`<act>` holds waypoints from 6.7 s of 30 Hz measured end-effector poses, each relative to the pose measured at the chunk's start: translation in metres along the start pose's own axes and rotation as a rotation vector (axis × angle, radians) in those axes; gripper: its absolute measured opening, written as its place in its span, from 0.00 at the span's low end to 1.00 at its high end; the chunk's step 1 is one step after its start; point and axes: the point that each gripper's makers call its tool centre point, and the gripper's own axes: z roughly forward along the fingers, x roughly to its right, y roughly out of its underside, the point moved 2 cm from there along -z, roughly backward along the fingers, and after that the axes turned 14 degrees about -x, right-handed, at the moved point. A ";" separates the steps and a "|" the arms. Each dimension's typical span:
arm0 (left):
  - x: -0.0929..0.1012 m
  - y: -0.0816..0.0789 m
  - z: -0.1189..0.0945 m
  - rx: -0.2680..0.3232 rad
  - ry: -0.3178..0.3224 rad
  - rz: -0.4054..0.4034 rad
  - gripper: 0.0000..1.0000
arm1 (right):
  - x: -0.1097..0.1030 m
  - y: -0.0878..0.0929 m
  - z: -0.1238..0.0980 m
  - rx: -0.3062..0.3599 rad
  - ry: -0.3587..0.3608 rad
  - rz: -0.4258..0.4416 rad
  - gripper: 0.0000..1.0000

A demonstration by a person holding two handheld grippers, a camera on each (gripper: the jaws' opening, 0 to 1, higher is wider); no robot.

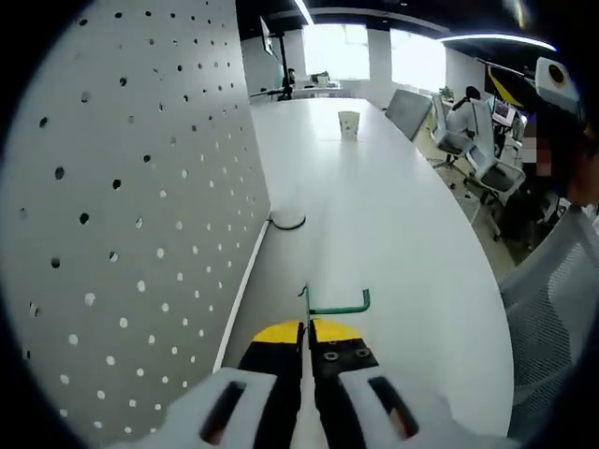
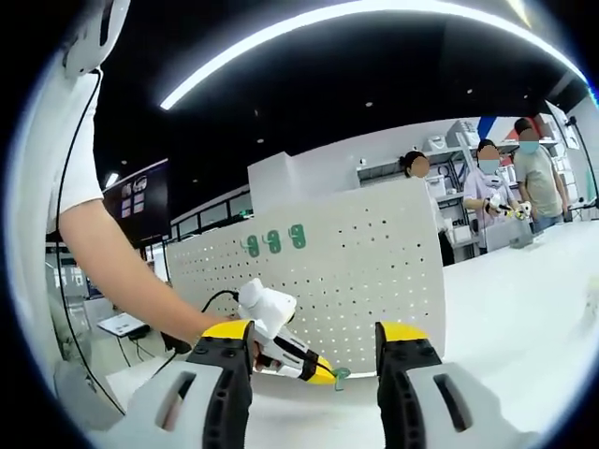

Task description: Insert the hook assembly into the mounting plate slot until the hook locks in place.

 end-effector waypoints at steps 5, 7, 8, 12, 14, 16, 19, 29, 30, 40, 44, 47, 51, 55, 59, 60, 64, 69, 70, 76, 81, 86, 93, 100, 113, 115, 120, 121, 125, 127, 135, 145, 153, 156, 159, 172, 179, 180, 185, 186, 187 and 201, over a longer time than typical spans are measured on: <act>0.000 -0.005 -0.010 0.047 0.002 -0.032 0.02 | -0.002 -0.005 0.000 0.010 -0.005 0.004 0.50; 0.001 -0.006 -0.015 0.061 0.008 -0.051 0.02 | -0.003 -0.007 0.001 0.013 -0.008 0.002 0.50; 0.000 -0.008 -0.017 0.077 0.006 -0.055 0.02 | -0.003 -0.008 0.001 0.014 -0.009 0.002 0.50; 0.002 -0.012 -0.026 0.102 -0.010 -0.043 0.02 | -0.009 -0.013 0.003 0.015 -0.025 -0.008 0.50; 0.003 -0.013 -0.029 0.111 -0.011 -0.042 0.02 | -0.011 -0.015 0.003 0.017 -0.033 -0.012 0.50; 0.002 -0.016 -0.034 0.132 -0.019 -0.046 0.02 | -0.013 -0.017 0.004 0.019 -0.039 -0.012 0.50; 0.003 -0.018 -0.039 0.151 -0.021 -0.049 0.02 | -0.015 -0.021 0.005 0.024 -0.046 -0.017 0.50; 0.012 -0.028 -0.066 0.256 -0.021 -0.048 0.02 | -0.022 -0.031 0.008 0.024 -0.058 -0.026 0.50; 0.012 -0.028 -0.069 0.264 -0.025 -0.049 0.02 | -0.022 -0.032 0.008 0.023 -0.060 -0.025 0.50; 0.015 -0.034 -0.097 0.376 -0.027 -0.071 0.02 | -0.030 -0.038 0.013 0.021 -0.072 -0.040 0.50; 0.018 -0.040 -0.109 0.414 -0.039 -0.064 0.02 | -0.033 -0.040 0.014 0.020 -0.077 -0.038 0.50; 0.022 -0.042 -0.116 0.434 -0.042 -0.062 0.02 | -0.034 -0.042 0.015 0.020 -0.081 -0.038 0.50; 0.022 -0.045 -0.126 0.472 -0.047 -0.068 0.02 | -0.037 -0.046 0.017 0.024 -0.086 -0.042 0.50; 0.022 -0.052 -0.141 0.542 -0.052 -0.086 0.02 | -0.041 -0.050 0.018 0.029 -0.092 -0.047 0.50; 0.026 -0.059 -0.157 0.600 -0.053 -0.095 0.02 | -0.043 -0.053 0.020 0.032 -0.098 -0.049 0.50; 0.027 -0.062 -0.162 0.627 -0.052 -0.099 0.02 | -0.044 -0.053 0.020 0.033 -0.100 -0.051 0.50; 0.030 -0.064 -0.175 0.660 -0.067 -0.096 0.02 | -0.047 -0.056 0.021 0.040 -0.104 -0.051 0.50; 0.032 -0.067 -0.188 0.709 -0.074 -0.097 0.02 | -0.050 -0.060 0.020 0.049 -0.108 -0.055 0.50; 0.033 -0.068 -0.190 0.716 -0.075 -0.097 0.02 | -0.050 -0.061 0.020 0.051 -0.109 -0.055 0.50; 0.040 -0.075 -0.205 0.775 -0.072 -0.106 0.02 | -0.053 -0.067 0.019 0.063 -0.111 -0.062 0.49; 0.043 -0.075 -0.207 0.788 -0.073 -0.108 0.02 | -0.055 -0.066 0.019 0.061 -0.113 -0.065 0.49; 0.046 -0.074 -0.207 0.787 -0.074 -0.103 0.02 | -0.055 -0.066 0.019 0.061 -0.115 -0.067 0.48; 0.045 -0.075 -0.209 0.796 -0.083 -0.107 0.02 | -0.055 -0.065 0.021 0.068 -0.144 0.032 0.48; 0.043 -0.074 -0.210 0.797 -0.090 -0.112 0.02 | -0.043 -0.060 0.023 0.081 -0.175 0.211 0.46; 0.047 -0.076 -0.212 0.800 -0.099 -0.116 0.02 | -0.054 -0.067 0.029 0.085 -0.186 0.175 0.39; 0.048 -0.076 -0.214 0.805 -0.099 -0.121 0.02 | -0.055 -0.068 0.031 0.088 -0.189 0.175 0.38; 0.050 -0.075 -0.215 0.809 -0.104 -0.129 0.02 | -0.056 -0.071 0.034 0.090 -0.195 0.169 0.37; 0.050 -0.075 -0.216 0.811 -0.106 -0.129 0.02 | -0.057 -0.071 0.035 0.091 -0.195 0.169 0.36; 0.053 -0.075 -0.217 0.815 -0.107 -0.136 0.02 | -0.059 -0.074 0.037 0.092 -0.202 0.162 0.34; 0.054 -0.076 -0.218 0.820 -0.103 -0.142 0.02 | -0.060 -0.074 0.038 0.092 -0.204 0.162 0.34; 0.060 -0.077 -0.218 0.822 -0.102 -0.145 0.02 | -0.063 -0.074 0.043 0.083 -0.209 0.145 0.30; 0.066 -0.081 -0.214 0.828 -0.100 -0.156 0.02 | -0.062 -0.074 0.043 0.087 -0.201 0.132 0.23; 0.070 -0.085 -0.214 0.833 -0.097 -0.157 0.02 | -0.062 -0.074 0.044 0.085 -0.195 0.114 0.18; 0.072 -0.086 -0.214 0.836 -0.094 -0.156 0.02 | -0.063 -0.075 0.044 0.089 -0.196 0.112 0.16; 0.074 -0.087 -0.213 0.836 -0.092 -0.154 0.02 | -0.062 -0.076 0.043 0.096 -0.187 0.100 0.13; 0.075 -0.089 -0.215 0.845 -0.095 -0.141 0.02 | -0.060 -0.077 0.043 0.102 -0.178 0.097 0.06; 0.078 -0.091 -0.215 0.841 -0.100 -0.124 0.02 | -0.060 -0.078 0.042 0.108 -0.175 0.096 0.04; 0.079 -0.091 -0.215 0.839 -0.103 -0.120 0.02 | -0.059 -0.079 0.042 0.107 -0.174 0.096 0.04; 0.079 -0.093 -0.218 0.835 -0.108 -0.111 0.02 | -0.060 -0.081 0.040 0.112 -0.171 0.092 0.03; 0.079 -0.093 -0.218 0.833 -0.114 -0.109 0.02 | -0.060 -0.081 0.041 0.110 -0.170 0.091 0.03; 0.079 -0.093 -0.218 0.830 -0.120 -0.106 0.02 | -0.060 -0.081 0.041 0.108 -0.169 0.092 0.03; 0.080 -0.090 -0.217 0.827 -0.128 -0.110 0.02 | -0.060 -0.079 0.042 0.094 -0.155 0.099 0.00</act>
